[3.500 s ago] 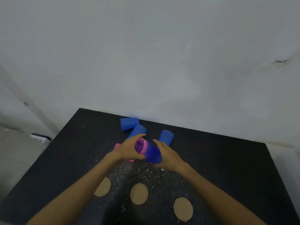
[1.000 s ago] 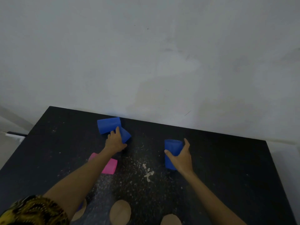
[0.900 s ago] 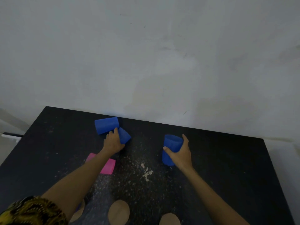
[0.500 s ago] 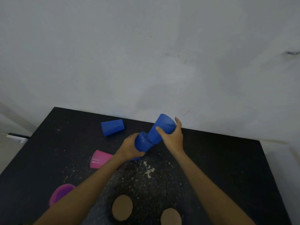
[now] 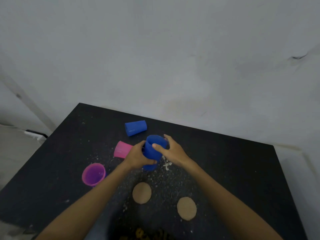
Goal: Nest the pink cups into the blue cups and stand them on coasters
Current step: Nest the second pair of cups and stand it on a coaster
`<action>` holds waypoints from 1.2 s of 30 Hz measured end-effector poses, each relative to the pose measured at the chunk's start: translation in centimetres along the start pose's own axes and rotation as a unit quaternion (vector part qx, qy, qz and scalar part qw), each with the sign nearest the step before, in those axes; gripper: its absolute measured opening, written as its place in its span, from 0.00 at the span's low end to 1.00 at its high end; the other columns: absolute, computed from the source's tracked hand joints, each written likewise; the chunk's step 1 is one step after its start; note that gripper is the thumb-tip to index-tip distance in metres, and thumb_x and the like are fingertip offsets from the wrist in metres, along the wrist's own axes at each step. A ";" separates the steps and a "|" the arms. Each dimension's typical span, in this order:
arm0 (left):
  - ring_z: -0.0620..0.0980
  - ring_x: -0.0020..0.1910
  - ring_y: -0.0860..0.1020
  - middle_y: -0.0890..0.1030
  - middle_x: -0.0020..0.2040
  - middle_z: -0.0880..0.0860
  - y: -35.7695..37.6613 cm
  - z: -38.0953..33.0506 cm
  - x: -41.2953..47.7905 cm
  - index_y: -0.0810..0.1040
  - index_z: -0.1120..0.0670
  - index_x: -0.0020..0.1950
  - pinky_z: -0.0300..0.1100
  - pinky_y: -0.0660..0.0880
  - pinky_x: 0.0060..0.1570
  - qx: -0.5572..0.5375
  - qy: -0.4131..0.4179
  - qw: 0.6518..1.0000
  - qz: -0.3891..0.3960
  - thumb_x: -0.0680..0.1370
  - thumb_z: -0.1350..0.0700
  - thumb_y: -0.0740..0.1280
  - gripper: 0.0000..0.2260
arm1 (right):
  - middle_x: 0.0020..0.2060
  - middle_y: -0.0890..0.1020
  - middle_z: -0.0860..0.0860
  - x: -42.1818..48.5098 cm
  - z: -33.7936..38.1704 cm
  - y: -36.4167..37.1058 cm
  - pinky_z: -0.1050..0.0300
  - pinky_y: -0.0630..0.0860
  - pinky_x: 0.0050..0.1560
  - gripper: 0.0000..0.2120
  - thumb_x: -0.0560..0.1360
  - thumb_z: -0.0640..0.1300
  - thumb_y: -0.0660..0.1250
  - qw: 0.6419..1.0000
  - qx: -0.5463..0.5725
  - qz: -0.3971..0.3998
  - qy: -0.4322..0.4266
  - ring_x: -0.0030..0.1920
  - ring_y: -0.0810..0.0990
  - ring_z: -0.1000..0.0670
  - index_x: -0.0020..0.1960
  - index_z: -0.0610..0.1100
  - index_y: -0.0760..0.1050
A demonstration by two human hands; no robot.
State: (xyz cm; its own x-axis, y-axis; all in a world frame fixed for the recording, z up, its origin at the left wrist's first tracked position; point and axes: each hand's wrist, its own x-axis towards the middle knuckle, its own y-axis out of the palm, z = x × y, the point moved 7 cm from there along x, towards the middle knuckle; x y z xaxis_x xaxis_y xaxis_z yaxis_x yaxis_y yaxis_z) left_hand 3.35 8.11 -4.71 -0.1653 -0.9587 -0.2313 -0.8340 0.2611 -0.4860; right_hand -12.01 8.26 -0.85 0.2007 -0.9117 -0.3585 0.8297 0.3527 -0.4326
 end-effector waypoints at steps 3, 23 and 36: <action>0.41 0.51 0.76 0.77 0.52 0.39 0.6 2.9 -3.1 0.70 0.46 0.63 0.31 0.74 0.45 -0.045 -0.023 0.999 -0.001 0.60 0.59 0.81 0.35 | 0.77 0.60 0.47 -1.3 -0.3 1.2 0.45 0.67 0.70 0.44 0.70 0.65 0.67 1.000 -0.012 0.008 0.008 0.74 0.63 0.44 0.78 0.50 0.51; 0.34 0.59 0.74 0.78 0.57 0.38 4.1 8.8 -11.0 0.69 0.35 0.58 0.45 0.71 0.64 -0.078 -0.020 0.996 0.035 0.55 0.49 0.78 0.35 | 0.74 0.65 0.46 -4.6 -2.5 4.0 0.46 0.70 0.67 0.40 0.71 0.58 0.71 0.998 -0.055 -0.023 0.034 0.71 0.68 0.45 0.76 0.51 0.54; 0.48 0.73 0.64 0.63 0.74 0.50 -1.9 4.6 -7.3 0.58 0.48 0.75 0.38 0.63 0.67 0.112 0.016 0.992 0.049 0.70 0.66 0.70 0.38 | 0.70 0.69 0.47 0.4 -0.3 4.0 0.48 0.72 0.63 0.34 0.72 0.57 0.70 0.997 -0.074 -0.018 0.024 0.67 0.71 0.47 0.73 0.53 0.60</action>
State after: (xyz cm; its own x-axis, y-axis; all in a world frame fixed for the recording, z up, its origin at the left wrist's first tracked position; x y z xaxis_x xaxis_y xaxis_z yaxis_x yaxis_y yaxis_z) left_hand 8.61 15.16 -5.95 -0.2600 -0.9297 -0.2610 -0.6760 0.3683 -0.6383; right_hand -8.76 9.32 -2.96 0.1447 -0.9142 -0.3785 0.7491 0.3512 -0.5617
